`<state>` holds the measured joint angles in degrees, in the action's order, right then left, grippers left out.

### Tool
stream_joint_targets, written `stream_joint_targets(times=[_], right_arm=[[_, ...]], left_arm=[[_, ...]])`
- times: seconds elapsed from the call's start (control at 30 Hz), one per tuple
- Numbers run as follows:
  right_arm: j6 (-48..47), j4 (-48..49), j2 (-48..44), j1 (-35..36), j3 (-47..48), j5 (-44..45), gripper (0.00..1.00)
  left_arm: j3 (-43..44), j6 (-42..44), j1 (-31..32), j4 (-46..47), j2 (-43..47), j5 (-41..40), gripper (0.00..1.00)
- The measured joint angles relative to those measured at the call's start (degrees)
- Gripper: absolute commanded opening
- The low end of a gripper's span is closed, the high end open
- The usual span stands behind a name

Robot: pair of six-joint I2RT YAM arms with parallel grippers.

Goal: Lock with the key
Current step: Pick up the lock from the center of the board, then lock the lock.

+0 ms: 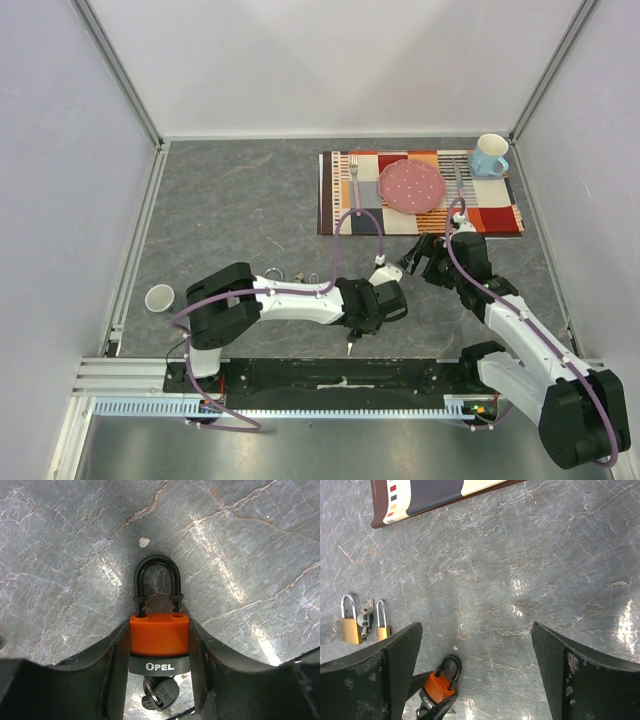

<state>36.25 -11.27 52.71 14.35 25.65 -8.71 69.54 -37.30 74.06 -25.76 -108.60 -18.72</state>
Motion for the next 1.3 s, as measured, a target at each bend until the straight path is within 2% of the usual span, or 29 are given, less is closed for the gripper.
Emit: stream_joint_targets(times=[0.13, 0.23, 0.4, 0.6, 0.8, 1.0, 1.3], right_arm=[[-0.59, 0.02, 0.94, 0.0, 0.0, -1.07, 0.98], [-1.42, 0.02, 1.77, 0.0, 0.0, -2.27, 0.98], [-2.56, 0.04, 2.29, -0.02, 0.0, -4.37, 0.98], [-3.54, 0.68, 4.09, 0.0, 0.02, -7.82, 0.98], [-3.37, 4.22, 7.15, 0.02, 0.09, -13.09, 0.98], [-1.31, 11.78, 8.76, 1.81, 0.66, -19.43, 0.98], [5.75, 25.55, 7.63, 10.6, 2.95, -24.9, 0.94]], left_arm=[[-0.57, 0.61, -0.15, 0.5, 0.42, -0.26, 0.09], [-1.25, 2.12, -1.25, 0.98, 0.92, 0.42, 0.02], [-5.44, 5.38, -7.21, 2.6, 4.7, 2.95, 0.02], [-11.74, 9.25, -15.61, 5.18, 15.39, 5.79, 0.02], [-19.12, 12.59, -18.93, 9.22, 30.69, 10.69, 0.02], [-25.35, 15.15, -21.2, 12.0, 42.95, 15.72, 0.02], [-27.71, 17.2, -21.4, 14.19, 48.19, 21.07, 0.02]])
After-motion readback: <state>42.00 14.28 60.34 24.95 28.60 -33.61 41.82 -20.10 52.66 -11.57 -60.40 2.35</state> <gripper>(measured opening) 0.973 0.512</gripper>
